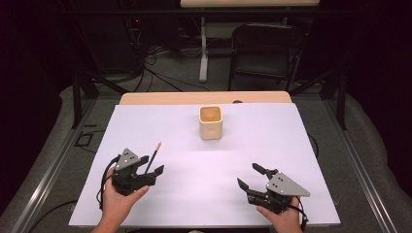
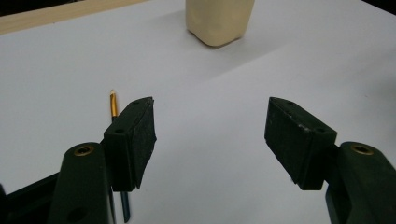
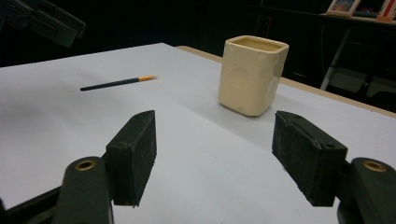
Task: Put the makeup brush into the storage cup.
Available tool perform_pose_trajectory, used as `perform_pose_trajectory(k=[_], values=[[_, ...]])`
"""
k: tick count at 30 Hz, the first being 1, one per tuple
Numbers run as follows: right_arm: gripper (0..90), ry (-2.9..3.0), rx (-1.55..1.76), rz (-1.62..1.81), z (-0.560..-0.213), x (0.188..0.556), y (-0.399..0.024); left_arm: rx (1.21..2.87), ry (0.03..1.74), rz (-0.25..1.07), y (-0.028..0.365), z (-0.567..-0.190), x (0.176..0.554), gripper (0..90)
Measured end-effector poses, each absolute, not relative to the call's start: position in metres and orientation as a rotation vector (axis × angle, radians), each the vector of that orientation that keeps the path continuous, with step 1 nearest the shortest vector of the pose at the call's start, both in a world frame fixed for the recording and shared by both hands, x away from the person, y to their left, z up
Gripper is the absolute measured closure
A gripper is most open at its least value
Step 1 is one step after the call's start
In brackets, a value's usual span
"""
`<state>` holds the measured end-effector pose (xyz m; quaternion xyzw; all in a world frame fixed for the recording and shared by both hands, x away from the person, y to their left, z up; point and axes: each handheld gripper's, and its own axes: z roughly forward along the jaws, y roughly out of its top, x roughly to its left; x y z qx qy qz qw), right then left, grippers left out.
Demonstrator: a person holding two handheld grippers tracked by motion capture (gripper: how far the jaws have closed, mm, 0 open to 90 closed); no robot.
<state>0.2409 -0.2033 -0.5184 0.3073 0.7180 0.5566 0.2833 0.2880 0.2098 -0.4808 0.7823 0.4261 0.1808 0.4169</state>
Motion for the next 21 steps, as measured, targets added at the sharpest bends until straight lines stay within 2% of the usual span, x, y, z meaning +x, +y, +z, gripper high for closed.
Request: perform_pose_trajectory(k=[8,21], values=[[30.0,1.926,0.826,1.489,-0.519,0.24,-0.202,2.032,1.149,0.423,0.216,-0.482,0.302,34.1],[29.9,1.935,0.828,1.478,-0.521,0.24,-0.201,2.158,1.162,0.389,0.21,-0.476,0.312,35.7]])
